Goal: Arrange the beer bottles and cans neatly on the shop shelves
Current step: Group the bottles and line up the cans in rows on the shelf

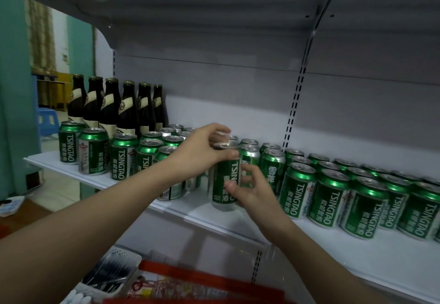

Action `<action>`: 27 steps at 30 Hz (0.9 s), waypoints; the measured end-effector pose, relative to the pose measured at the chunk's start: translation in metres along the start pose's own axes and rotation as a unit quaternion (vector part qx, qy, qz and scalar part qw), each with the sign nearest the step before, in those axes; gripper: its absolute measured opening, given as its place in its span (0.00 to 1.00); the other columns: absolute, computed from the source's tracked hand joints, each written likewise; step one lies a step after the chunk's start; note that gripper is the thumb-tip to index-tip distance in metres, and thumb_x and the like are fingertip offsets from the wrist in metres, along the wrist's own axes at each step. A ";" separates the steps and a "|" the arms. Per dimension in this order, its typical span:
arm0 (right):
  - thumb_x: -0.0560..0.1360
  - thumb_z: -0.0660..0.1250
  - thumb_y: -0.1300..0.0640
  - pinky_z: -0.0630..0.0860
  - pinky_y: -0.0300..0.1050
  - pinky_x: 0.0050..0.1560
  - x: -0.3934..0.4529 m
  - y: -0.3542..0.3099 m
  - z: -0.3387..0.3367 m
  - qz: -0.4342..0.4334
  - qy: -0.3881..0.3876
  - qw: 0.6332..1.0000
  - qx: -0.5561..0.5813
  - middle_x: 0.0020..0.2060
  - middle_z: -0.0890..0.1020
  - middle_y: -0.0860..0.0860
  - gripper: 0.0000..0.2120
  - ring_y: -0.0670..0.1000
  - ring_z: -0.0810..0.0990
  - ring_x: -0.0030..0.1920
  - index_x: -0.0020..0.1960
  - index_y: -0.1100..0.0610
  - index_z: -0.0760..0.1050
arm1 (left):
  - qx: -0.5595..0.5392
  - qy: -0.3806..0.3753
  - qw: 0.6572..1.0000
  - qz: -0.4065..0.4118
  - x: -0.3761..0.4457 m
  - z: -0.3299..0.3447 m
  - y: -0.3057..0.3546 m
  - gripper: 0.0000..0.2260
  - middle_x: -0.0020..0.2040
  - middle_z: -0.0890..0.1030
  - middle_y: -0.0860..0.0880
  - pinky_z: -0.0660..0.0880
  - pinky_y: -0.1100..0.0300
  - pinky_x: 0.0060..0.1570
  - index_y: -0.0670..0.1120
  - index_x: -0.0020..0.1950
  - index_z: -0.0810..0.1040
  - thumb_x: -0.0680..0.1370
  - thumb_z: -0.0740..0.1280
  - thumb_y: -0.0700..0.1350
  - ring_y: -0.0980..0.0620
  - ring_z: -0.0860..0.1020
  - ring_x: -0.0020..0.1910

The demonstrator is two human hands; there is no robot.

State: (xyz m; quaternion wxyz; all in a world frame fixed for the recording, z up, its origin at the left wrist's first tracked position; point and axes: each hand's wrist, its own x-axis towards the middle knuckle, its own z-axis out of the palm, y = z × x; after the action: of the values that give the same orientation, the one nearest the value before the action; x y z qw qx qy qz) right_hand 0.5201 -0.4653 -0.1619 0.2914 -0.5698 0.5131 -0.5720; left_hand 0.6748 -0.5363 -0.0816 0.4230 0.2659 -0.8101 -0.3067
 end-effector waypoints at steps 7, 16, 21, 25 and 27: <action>0.69 0.72 0.39 0.79 0.57 0.59 -0.009 -0.028 -0.029 -0.064 0.053 0.996 0.014 0.56 0.81 0.53 0.32 0.51 0.84 0.54 0.69 0.49 0.70 | -0.086 0.034 0.996 0.004 0.010 0.015 0.025 0.22 0.56 0.79 0.52 0.77 0.60 0.46 0.53 0.63 0.74 0.72 0.73 0.56 0.54 0.80 0.51; 0.75 0.69 0.47 0.79 0.37 0.47 -0.028 -0.041 -0.069 -0.094 0.090 0.991 -0.006 0.53 0.81 0.50 0.22 0.45 0.83 0.50 0.67 0.47 0.70 | -0.109 -0.022 0.993 0.043 0.015 0.056 0.055 0.19 0.54 0.80 0.51 0.81 0.60 0.48 0.52 0.61 0.76 0.72 0.75 0.50 0.54 0.80 0.52; 0.73 0.69 0.45 0.80 0.38 0.49 -0.040 -0.043 -0.102 -0.098 0.108 0.989 -0.019 0.55 0.81 0.50 0.25 0.45 0.83 0.53 0.68 0.48 0.70 | -0.129 -0.009 0.990 0.059 0.020 0.091 0.069 0.18 0.54 0.80 0.53 0.80 0.54 0.54 0.53 0.60 0.77 0.72 0.75 0.50 0.51 0.80 0.54; 0.74 0.69 0.47 0.79 0.35 0.48 -0.054 -0.043 -0.131 -0.106 0.140 0.984 -0.023 0.55 0.82 0.45 0.23 0.43 0.82 0.54 0.68 0.47 0.70 | -0.134 -0.019 0.988 0.074 0.028 0.122 0.085 0.19 0.56 0.81 0.53 0.80 0.52 0.54 0.54 0.62 0.77 0.72 0.75 0.50 0.53 0.79 0.55; 0.72 0.70 0.46 0.80 0.37 0.50 -0.063 -0.044 -0.146 -0.109 0.159 0.981 -0.023 0.55 0.82 0.46 0.26 0.43 0.82 0.55 0.68 0.46 0.70 | -0.133 -0.031 0.987 0.082 0.031 0.138 0.095 0.20 0.57 0.80 0.53 0.80 0.52 0.55 0.54 0.63 0.76 0.72 0.75 0.51 0.53 0.79 0.55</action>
State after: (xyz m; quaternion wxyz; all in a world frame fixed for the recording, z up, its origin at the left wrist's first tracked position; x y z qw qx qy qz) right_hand 0.4034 -0.3572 -0.1184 0.1287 -0.5311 0.5007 -0.6713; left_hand 0.5257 -0.4561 -0.0600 0.4534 0.1304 -0.7937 -0.3839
